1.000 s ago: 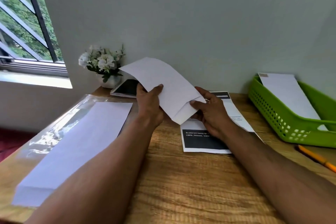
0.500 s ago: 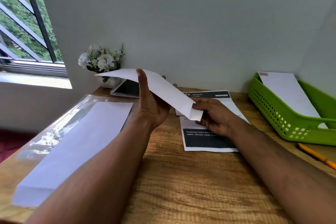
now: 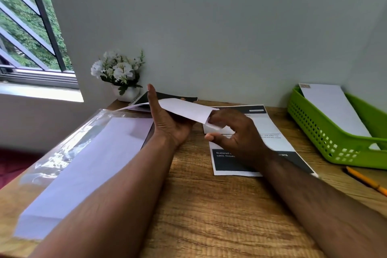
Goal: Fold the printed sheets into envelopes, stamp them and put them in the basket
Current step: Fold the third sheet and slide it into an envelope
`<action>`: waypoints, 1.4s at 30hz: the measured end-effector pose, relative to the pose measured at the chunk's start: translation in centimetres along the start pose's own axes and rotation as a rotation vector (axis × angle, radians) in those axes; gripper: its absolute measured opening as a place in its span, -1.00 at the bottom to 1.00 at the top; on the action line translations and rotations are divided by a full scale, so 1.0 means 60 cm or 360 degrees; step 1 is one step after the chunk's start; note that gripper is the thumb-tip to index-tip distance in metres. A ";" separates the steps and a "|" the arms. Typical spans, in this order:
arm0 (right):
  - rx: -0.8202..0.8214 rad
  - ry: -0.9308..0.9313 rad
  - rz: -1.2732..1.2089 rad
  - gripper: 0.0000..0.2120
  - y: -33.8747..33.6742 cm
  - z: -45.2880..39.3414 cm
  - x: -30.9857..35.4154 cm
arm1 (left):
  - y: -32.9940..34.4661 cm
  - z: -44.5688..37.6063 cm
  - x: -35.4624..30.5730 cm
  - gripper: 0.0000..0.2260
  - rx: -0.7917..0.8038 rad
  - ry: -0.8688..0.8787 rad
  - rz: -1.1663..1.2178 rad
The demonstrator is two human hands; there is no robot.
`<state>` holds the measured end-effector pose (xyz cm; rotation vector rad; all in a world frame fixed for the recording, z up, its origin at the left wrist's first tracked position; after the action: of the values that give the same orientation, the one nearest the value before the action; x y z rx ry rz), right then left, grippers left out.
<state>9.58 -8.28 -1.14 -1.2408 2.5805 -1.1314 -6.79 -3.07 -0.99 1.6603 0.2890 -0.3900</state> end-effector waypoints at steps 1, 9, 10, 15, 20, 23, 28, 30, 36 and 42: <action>0.0000 -0.0053 0.0037 -0.52 0.001 -0.001 0.001 | 0.001 0.000 -0.001 -0.43 0.0022 0.0002 0.0008; 0.0068 -0.0477 0.0408 -0.62 0.005 -0.009 0.005 | 0.009 0.008 0.014 -0.27 0.0230 -0.0105 -0.0143; 0.0080 -0.0484 0.0471 -0.62 0.006 -0.009 0.004 | 0.010 0.009 0.014 -0.26 0.0236 -0.0117 -0.0156; 0.0432 -0.0362 0.0748 -0.39 0.017 -0.002 -0.005 | 0.011 0.012 0.011 -0.28 0.0220 -0.0060 -0.0173; 0.0531 -0.0316 0.0697 -0.30 0.002 -0.004 0.006 | -0.001 -0.003 -0.026 -0.17 0.0044 0.0004 -0.0121; 0.0643 -0.0238 0.0555 -0.24 -0.005 -0.002 0.005 | -0.015 -0.011 -0.059 -0.14 -0.0072 0.0084 -0.0067; 0.0672 -0.0317 0.0550 -0.23 -0.001 0.002 0.004 | -0.022 -0.009 -0.087 -0.44 -0.0023 0.0264 -0.0005; 0.0688 -0.0268 0.0506 -0.20 -0.005 0.003 0.000 | -0.023 -0.009 -0.090 -0.45 -0.0002 0.0284 0.0038; 0.0556 -0.0244 0.0396 -0.16 -0.007 0.005 0.001 | -0.006 -0.003 -0.040 -0.36 0.0007 0.0093 -0.0043; 0.0384 -0.0403 0.0272 -0.26 -0.015 0.001 -0.003 | 0.014 0.015 -0.001 -0.28 0.0011 0.0035 -0.0128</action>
<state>10.27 -8.55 -0.64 -1.0157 2.2400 -1.1294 -6.58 -4.09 -0.34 1.6644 0.3724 -0.4335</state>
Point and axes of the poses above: each hand's wrist, its own z-axis away from the middle knuckle, its own y-axis out of the palm, x = y × z, the point moved 1 cm from there along -z, towards the middle knuckle, and after that the axes turned 5 degrees about z, right-handed, at the moved point
